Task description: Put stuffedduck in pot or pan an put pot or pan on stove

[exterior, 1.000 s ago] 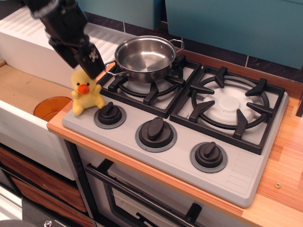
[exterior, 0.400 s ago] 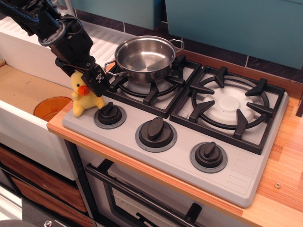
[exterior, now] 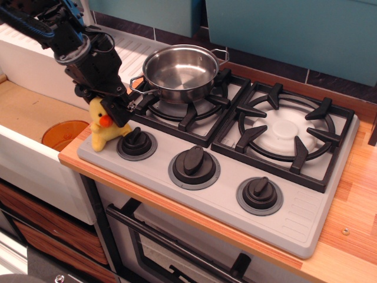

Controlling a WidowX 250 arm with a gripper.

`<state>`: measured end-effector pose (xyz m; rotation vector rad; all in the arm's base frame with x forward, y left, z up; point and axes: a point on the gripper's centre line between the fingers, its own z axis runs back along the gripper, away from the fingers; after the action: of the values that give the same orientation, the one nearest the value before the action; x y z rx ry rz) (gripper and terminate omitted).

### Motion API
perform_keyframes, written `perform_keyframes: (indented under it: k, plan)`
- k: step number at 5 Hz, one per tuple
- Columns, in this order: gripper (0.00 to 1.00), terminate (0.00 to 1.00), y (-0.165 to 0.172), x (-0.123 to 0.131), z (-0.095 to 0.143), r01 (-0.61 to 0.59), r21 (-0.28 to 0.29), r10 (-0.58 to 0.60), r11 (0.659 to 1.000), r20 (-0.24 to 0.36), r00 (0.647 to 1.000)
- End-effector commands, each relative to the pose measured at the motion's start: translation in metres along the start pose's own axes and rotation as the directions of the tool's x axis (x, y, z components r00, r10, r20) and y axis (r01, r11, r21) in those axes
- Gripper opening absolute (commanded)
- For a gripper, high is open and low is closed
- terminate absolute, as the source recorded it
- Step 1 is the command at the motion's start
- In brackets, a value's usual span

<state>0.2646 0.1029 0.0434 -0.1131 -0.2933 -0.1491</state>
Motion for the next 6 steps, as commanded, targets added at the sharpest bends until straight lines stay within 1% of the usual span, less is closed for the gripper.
perform_keyframes:
  k: [1, 2, 3, 4, 5, 6]
  plan:
    - [0.0, 0.0, -0.015, 0.018, 0.044, 0.008, 0.057, -0.008, 0.998, 0.002, 1.0]
    - [0.0, 0.0, -0.022, 0.036, 0.078, 0.009, 0.073, -0.006, 0.997, -0.042, 0.999]
    - [0.0, 0.0, -0.036, 0.063, 0.095, -0.009, 0.083, 0.015, 0.997, -0.079, 0.997]
    - [0.0, 0.0, -0.043, 0.09, 0.089, -0.016, 0.064, 0.021, 0.998, -0.085, 0.996]
    - [0.0, 0.0, -0.046, 0.115, 0.073, -0.01, 0.051, 0.014, 0.999, -0.076, 0.997]
    - [0.0, 0.0, -0.044, 0.13, 0.052, 0.003, 0.03, -0.001, 1.0, -0.054, 0.999]
